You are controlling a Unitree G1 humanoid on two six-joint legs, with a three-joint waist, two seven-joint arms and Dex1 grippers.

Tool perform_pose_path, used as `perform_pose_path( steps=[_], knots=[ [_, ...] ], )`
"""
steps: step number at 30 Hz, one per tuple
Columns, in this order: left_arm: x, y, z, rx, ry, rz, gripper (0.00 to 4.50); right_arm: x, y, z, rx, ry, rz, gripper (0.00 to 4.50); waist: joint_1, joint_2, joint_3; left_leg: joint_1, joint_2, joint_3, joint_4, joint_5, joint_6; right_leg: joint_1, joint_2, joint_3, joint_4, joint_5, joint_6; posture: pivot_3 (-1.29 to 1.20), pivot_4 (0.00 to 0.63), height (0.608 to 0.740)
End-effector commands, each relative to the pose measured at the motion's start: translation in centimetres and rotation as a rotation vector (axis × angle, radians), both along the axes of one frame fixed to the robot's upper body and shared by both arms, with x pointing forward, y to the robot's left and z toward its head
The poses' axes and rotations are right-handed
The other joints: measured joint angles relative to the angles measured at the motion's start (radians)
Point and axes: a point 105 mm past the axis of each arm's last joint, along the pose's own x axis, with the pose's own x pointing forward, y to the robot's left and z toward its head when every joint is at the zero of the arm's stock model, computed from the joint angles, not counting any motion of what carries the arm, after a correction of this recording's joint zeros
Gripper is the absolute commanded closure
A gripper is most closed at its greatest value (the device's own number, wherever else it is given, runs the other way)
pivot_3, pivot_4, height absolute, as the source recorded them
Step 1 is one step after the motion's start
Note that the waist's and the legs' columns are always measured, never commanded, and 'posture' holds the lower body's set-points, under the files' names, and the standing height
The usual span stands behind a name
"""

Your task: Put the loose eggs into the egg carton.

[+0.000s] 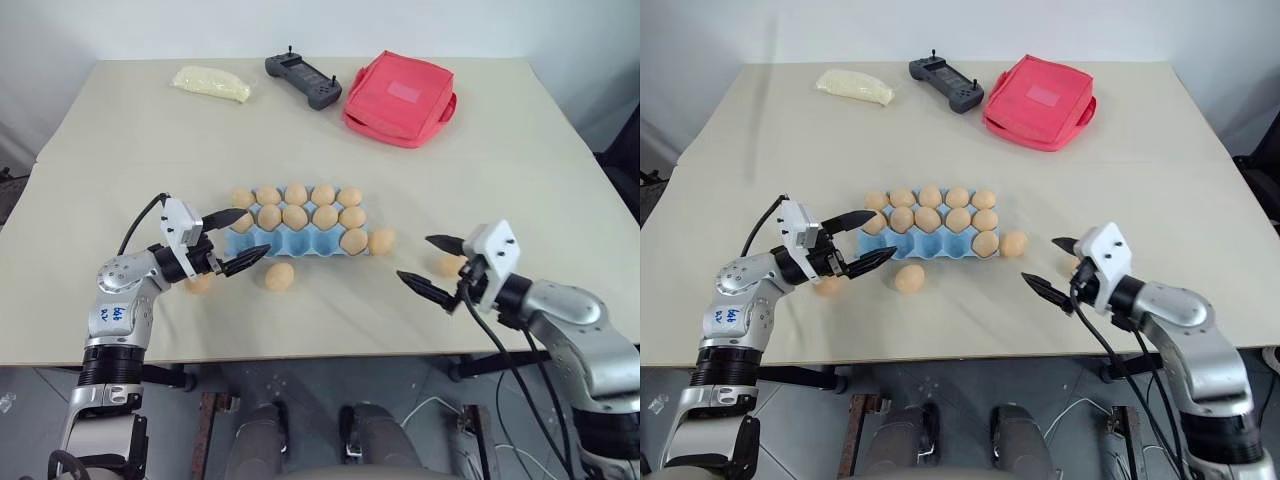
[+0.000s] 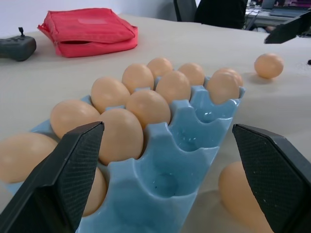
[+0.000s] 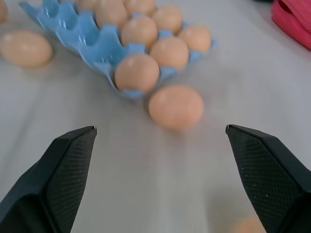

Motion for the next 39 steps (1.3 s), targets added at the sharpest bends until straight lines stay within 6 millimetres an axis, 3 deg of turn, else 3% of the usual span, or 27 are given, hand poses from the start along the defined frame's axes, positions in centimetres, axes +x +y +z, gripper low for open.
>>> perform_pose_path(
  steps=[1,7,11,21,26,37,39],
  knots=[
    [0.2,-0.2,0.7,0.007,-0.033,-0.032,0.0,-1.8,-1.7,1.6,-0.019,-0.034,-0.055,0.05,0.0,0.0,0.0,0.0,0.0,0.0,0.0,0.0,0.0,0.0,0.0,0.0,0.0,0.0,0.0,0.0,0.15,0.74],
    [0.4,-0.5,0.8,0.007,-0.029,-0.063,0.0,-3.5,-4.1,0.9,-0.041,0.017,-0.151,0.05,-0.005,0.0,0.0,0.0,0.0,-0.001,0.001,0.001,0.001,0.001,0.0,0.0,0.0,0.001,0.001,0.0,0.15,0.74],
    [0.0,-0.5,0.9,0.019,-0.019,-0.089,0.0,-3.4,-4.7,0.6,-0.023,0.028,-0.185,0.05,-0.005,0.0,0.0,0.001,0.0,0.0,0.001,0.003,0.001,0.001,0.001,0.001,0.001,0.003,0.0,0.0,0.15,0.74],
    [-1.8,1.3,0.7,0.058,0.018,-0.07,0.0,-0.1,-3.8,0.5,0.066,0.038,-0.222,0.05,-0.003,0.0,0.0,0.001,0.001,0.0,0.001,0.006,0.001,0.0,0.0,0.001,0.0,0.006,0.0,0.0,0.15,0.74],
    [-2.5,1.4,0.7,0.047,0.014,-0.046,0.0,2.2,-4.0,-0.7,0.097,0.103,-0.271,0.05,-0.003,0.0,0.0,0.0,0.0,0.0,0.0,0.006,0.002,0.0,0.0,0.001,-0.001,0.007,0.0,0.0,0.15,0.74],
    [-3.9,1.7,0.7,0.035,0.017,-0.002,0.0,4.8,-4.3,-2.9,0.095,0.168,-0.312,0.05,-0.005,0.0,0.0,0.0,0.0,0.0,0.0,0.006,0.002,0.0,0.0,0.001,-0.001,0.007,0.0,0.0,0.15,0.74],
    [-3.9,1.7,0.7,0.034,0.015,0.002,0.0,5.0,-4.2,-2.6,0.112,0.154,-0.315,0.43,-0.005,0.0,0.0,0.0,0.0,0.0,0.0,0.006,0.002,0.0,0.0,0.001,-0.001,0.007,0.0,0.0,0.15,0.74]
  ],
)
